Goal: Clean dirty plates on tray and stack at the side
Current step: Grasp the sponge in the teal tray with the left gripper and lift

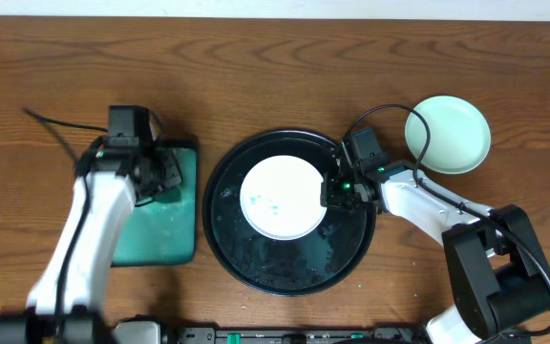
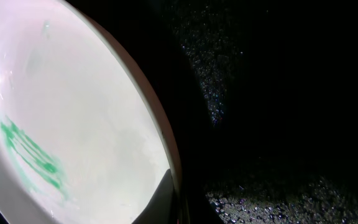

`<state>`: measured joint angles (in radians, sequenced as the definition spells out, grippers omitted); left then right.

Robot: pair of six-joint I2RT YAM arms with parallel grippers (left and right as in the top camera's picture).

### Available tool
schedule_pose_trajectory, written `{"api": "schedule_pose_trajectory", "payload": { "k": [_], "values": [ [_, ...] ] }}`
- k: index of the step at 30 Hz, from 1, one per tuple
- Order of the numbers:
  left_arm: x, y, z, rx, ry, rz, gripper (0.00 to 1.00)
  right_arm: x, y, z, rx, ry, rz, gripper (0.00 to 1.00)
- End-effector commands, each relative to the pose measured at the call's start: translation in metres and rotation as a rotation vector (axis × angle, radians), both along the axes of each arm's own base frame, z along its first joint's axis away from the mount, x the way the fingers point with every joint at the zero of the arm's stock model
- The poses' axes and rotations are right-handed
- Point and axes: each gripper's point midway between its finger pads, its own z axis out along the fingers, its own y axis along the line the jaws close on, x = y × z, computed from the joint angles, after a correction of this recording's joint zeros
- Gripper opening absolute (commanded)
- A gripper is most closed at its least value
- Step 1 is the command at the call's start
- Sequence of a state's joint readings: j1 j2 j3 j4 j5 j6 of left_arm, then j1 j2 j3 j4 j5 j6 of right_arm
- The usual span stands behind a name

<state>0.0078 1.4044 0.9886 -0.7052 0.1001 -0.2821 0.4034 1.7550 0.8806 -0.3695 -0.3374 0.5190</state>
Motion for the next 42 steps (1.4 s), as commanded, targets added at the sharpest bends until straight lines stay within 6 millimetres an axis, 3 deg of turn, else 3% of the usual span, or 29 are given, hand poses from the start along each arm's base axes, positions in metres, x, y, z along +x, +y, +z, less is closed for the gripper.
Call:
{"api": "schedule_pose_trajectory", "payload": {
  "k": [1,10,16,30,42],
  "values": [
    [0.001,0.006,0.04,0.07,-0.138,-0.008,0.07,-0.008,-0.006,-0.021,-0.068,0.034,-0.005,0.02],
    [-0.008,0.01,0.113,0.158,-0.403,-0.023,0.07,-0.008,-0.006,-0.021,-0.068,0.035,-0.004,0.01],
    [-0.016,0.009,0.135,0.167,-0.484,-0.029,0.07,-0.009,-0.005,-0.021,-0.07,0.033,0.005,0.01],
    [-0.019,0.009,0.141,0.189,-0.502,-0.064,0.07,-0.01,-0.005,-0.022,-0.077,0.032,0.009,0.01],
    [-0.018,0.008,0.132,0.212,-0.472,-0.106,0.07,-0.01,-0.005,-0.022,-0.084,0.029,0.011,0.01]
  ]
}}
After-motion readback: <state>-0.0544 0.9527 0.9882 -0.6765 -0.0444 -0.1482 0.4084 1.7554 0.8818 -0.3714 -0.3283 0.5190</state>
